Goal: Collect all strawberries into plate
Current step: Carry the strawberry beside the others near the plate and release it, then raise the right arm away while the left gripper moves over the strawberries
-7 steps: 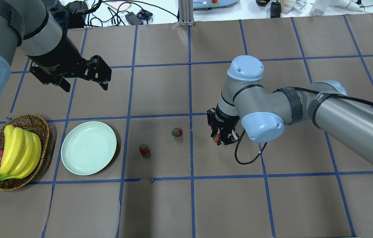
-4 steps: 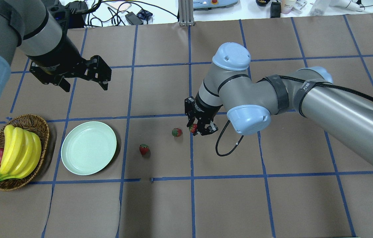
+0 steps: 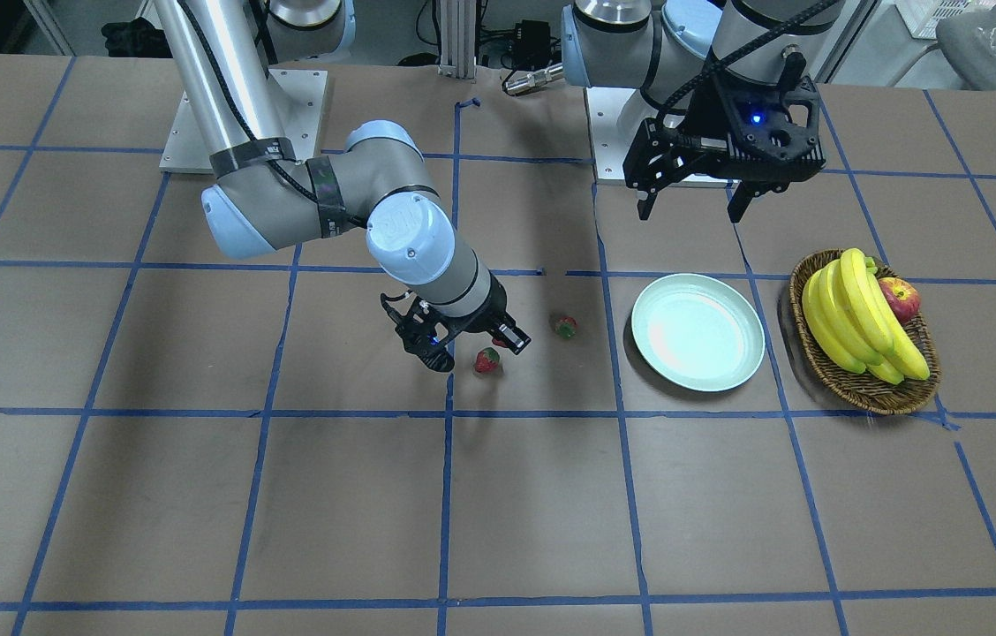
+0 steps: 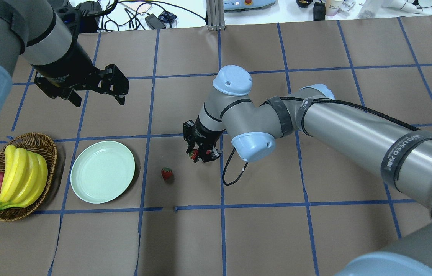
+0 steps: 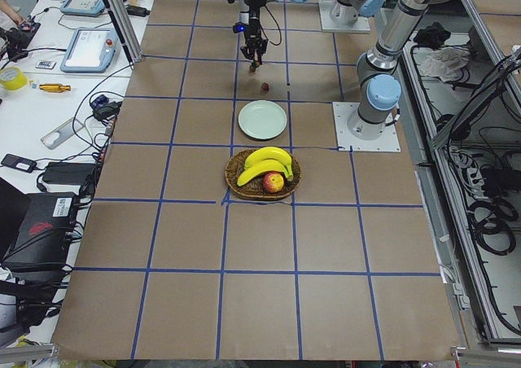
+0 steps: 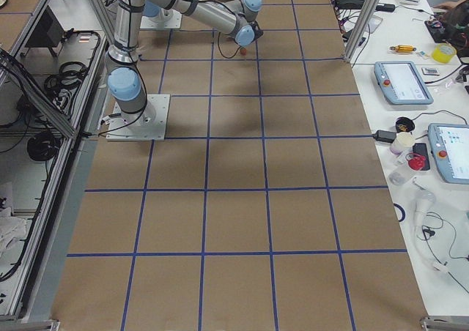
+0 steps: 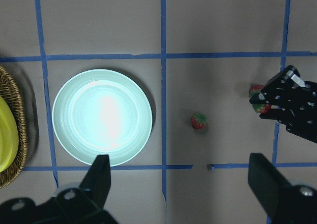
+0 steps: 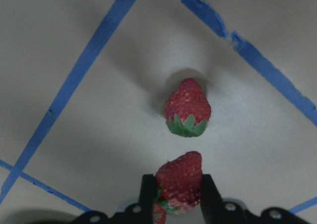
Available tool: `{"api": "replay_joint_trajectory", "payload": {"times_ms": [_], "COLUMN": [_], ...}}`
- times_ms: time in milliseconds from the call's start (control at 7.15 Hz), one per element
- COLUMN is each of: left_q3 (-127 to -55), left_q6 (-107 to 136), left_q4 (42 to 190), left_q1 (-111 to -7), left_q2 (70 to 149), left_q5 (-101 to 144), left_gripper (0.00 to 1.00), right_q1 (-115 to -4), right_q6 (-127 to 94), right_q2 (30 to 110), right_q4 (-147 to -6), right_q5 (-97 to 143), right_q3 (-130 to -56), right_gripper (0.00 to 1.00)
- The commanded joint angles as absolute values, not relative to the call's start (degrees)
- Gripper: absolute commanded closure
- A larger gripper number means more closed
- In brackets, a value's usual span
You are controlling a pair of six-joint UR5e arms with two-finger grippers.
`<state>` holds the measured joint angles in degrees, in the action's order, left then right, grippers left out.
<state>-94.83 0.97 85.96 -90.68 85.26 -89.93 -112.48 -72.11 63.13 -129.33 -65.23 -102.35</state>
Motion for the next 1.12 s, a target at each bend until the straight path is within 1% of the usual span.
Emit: {"api": "replay_joint_trajectory", "payload": {"times_ms": [0,140,280,420,560,700,980], "left_q3": [-94.8,-94.8,-94.8,-94.9,-95.2,-96.4,-101.6], "left_q6": [1.0,1.0,1.0,0.9,1.0,1.5,3.8], "left_q4": [86.0,86.0,86.0,86.0,86.0,85.5,85.0], "left_q1": [-90.6,-90.7,-90.7,-90.6,-90.4,-90.6,-90.9], "left_q2": [85.3,85.3,85.3,85.3,85.7,86.2,86.8], "left_q5": [-90.0,-90.1,-90.1,-90.1,-89.9,-89.8,-89.4], "left_gripper": [0.00,0.00,0.00,0.00,0.00,0.00,0.00], "right_q1": [-112.9,-112.9,-112.9,-112.8,-111.8,-109.9,-101.7], "right_q6": [-72.1,-72.0,-71.5,-71.4,-69.5,-63.9,-49.1], "right_q2": [62.1,62.1,62.6,63.7,66.3,70.4,78.7], "right_q4": [-129.6,-129.6,-129.5,-129.5,-128.5,-124.8,-109.5], "right_q5": [-64.7,-64.6,-64.9,-65.7,-70.7,-73.7,-74.5], "right_q3": [-102.2,-102.2,-102.1,-101.9,-102.0,-102.7,-102.7], "right_gripper": [0.37,0.21,0.13,0.02,0.00,0.00,0.00]}}
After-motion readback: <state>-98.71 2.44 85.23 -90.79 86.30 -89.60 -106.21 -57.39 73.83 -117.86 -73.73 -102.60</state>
